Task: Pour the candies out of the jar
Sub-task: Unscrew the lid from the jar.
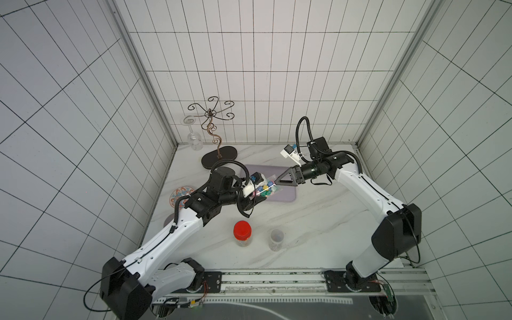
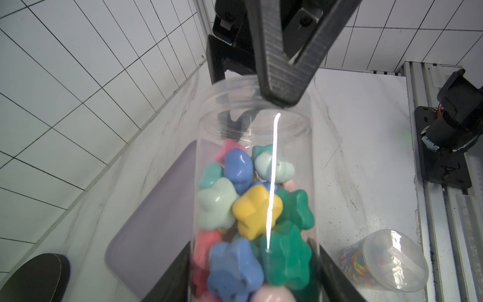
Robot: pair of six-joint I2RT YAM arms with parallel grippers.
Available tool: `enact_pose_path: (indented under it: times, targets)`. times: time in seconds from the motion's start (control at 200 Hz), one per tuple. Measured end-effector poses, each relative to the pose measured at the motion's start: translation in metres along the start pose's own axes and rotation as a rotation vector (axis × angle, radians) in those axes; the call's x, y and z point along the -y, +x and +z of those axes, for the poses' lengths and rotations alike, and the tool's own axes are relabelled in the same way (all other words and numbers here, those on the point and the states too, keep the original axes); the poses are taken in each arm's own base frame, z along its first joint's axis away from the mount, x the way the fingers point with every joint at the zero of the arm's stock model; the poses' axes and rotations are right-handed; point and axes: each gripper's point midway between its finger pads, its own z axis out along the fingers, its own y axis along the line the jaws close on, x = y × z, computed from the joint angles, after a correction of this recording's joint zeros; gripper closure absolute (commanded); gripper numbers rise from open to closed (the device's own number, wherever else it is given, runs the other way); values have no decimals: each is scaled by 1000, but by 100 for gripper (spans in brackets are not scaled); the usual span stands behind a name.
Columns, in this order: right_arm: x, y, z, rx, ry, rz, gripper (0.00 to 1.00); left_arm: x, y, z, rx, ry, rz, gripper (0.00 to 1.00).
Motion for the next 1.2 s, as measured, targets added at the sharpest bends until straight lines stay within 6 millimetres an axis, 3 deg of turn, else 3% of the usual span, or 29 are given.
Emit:
enact_pose_path:
  times: [0.28,0.755,1.2]
  targets:
    - [-16,9,-12,33,-6,-213,55,14,-13,2,27,119,-51,58]
    - [-30,27,-13,43,-84,-511,50,30,-16,-8,63,309,-187,57]
    - [-35,22,-15,51,-68,-476,26,29,-20,-10,84,314,-177,57]
